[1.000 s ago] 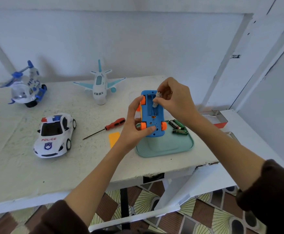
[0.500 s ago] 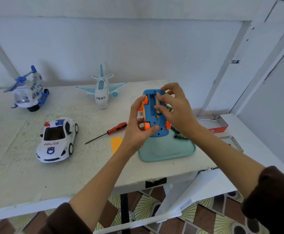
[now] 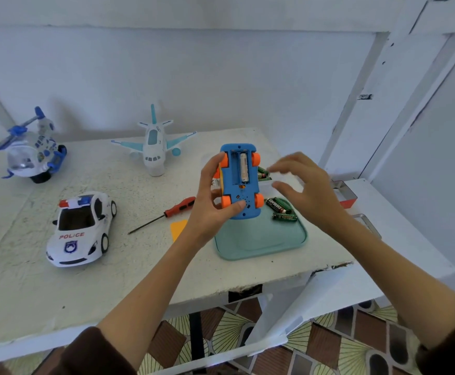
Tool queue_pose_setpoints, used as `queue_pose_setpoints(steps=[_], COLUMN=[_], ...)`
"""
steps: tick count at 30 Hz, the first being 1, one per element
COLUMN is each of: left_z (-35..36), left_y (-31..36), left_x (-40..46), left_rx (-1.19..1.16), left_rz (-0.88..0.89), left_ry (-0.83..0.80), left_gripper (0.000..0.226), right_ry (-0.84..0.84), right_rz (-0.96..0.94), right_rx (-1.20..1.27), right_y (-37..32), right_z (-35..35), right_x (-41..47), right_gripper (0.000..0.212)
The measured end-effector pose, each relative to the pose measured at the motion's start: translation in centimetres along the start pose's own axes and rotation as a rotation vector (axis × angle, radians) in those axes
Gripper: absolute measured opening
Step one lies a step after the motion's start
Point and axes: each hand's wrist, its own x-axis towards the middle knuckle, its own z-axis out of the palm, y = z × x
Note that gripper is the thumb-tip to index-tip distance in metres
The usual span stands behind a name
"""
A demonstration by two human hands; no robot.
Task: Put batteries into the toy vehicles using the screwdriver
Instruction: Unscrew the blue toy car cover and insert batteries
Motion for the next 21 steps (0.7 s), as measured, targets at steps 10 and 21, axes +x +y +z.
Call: queue_pose_setpoints(steps=[10, 21], left_z=[0.6, 0.6], left_y=[0.1, 0.4], left_x=[-0.2, -0.4], left_rx=[0.04, 0.022], left_rz=[0.032, -0.004], left_ry=[-0.03, 0.017], left_gripper=[0.08, 0.08], right_ry=[-0.474, -0.282], right_rz=[0.214, 0.213], right_rx=[-0.216, -0.048], right_y=[3.2, 2.4], right_z=[1.0, 0.6], right_x=[-3.6, -2.4], right_gripper=[0.041, 0.021])
